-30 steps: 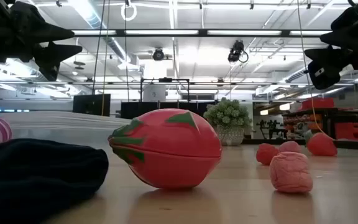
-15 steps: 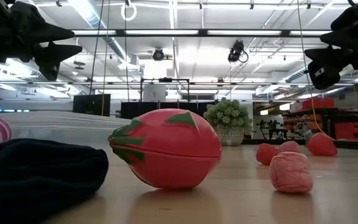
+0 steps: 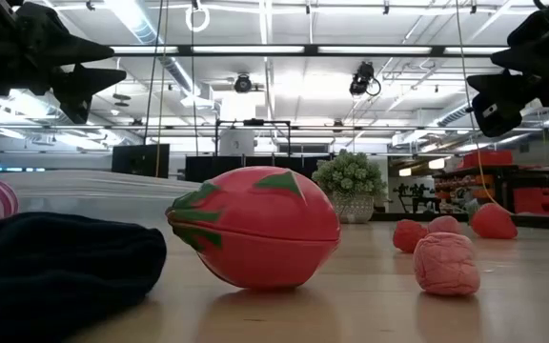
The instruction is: Pick and placing Produce into tupperware
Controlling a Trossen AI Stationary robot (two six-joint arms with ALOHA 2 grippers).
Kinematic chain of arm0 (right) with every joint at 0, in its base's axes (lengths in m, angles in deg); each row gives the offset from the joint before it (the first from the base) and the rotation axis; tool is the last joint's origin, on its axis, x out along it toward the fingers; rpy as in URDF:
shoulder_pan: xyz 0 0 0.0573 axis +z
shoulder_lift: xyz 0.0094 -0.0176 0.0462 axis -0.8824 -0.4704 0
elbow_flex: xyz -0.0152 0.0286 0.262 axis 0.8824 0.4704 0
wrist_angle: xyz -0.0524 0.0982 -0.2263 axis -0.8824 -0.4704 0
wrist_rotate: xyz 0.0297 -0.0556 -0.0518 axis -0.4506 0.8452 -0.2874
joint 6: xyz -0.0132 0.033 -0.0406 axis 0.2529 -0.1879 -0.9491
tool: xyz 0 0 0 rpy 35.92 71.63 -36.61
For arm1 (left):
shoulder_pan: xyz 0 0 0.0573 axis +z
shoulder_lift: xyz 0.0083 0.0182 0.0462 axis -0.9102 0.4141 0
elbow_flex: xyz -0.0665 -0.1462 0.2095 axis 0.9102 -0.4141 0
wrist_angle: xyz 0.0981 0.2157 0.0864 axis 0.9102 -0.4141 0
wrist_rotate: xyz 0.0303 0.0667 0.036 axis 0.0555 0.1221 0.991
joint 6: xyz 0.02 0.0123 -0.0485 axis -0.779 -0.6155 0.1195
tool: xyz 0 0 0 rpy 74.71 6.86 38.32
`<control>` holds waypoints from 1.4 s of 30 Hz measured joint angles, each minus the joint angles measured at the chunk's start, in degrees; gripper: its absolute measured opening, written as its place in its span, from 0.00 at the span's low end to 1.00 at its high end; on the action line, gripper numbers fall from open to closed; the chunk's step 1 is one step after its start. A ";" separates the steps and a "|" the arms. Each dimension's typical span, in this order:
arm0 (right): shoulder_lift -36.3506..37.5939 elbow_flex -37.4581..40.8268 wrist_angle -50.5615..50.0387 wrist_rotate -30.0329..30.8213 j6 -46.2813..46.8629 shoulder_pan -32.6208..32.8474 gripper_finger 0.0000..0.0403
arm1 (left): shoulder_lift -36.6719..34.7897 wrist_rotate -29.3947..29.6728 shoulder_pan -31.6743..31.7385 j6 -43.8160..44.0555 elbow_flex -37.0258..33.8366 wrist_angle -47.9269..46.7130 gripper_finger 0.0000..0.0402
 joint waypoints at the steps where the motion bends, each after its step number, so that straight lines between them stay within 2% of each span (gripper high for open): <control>1: 0.00 0.02 -0.02 0.00 0.00 0.00 0.42 | 0.00 -0.01 0.01 0.01 -0.01 0.00 0.44; 3: -0.02 0.00 -0.02 0.00 0.00 0.00 0.42 | 0.00 0.04 0.02 -1.81 0.00 0.00 0.44; 6: 0.00 0.00 -0.02 0.00 0.00 0.01 0.42 | 0.00 0.06 0.18 -11.25 -0.02 0.11 0.45; 14: -0.01 0.01 -0.02 0.00 0.00 0.00 0.42 | 0.00 1.78 0.18 -54.54 0.00 2.19 0.45; 17: -0.01 0.00 -0.02 0.00 0.00 0.01 0.42 | 0.00 1.79 0.18 -65.13 0.00 2.21 0.45; 20: 0.00 0.00 -0.02 0.00 0.00 0.00 0.42 | 0.00 1.78 0.18 -70.86 -0.01 2.19 0.44; 24: -0.01 0.00 -0.02 0.00 0.00 0.01 0.42 | 0.00 1.75 0.18 -70.80 -0.02 2.17 0.45; 26: 0.00 0.00 -0.02 0.00 0.00 0.00 0.42 | 0.02 1.13 0.18 -61.93 -0.01 1.56 0.44; 29: -0.01 0.02 -0.02 0.01 0.00 0.01 0.42 | 0.04 -0.04 0.18 -43.93 -0.01 2.50 0.44; 36: 0.00 0.00 -0.02 0.00 0.00 0.02 0.42 | 0.04 1.31 0.51 -28.14 0.00 4.01 0.45; 39: -0.02 0.00 -0.02 0.00 0.00 0.02 0.42 | 0.04 1.30 0.51 -27.68 0.00 6.79 0.45; 42: 0.00 0.01 -0.02 0.00 0.00 0.01 0.42 | 0.04 1.31 0.50 -34.50 0.00 14.40 0.45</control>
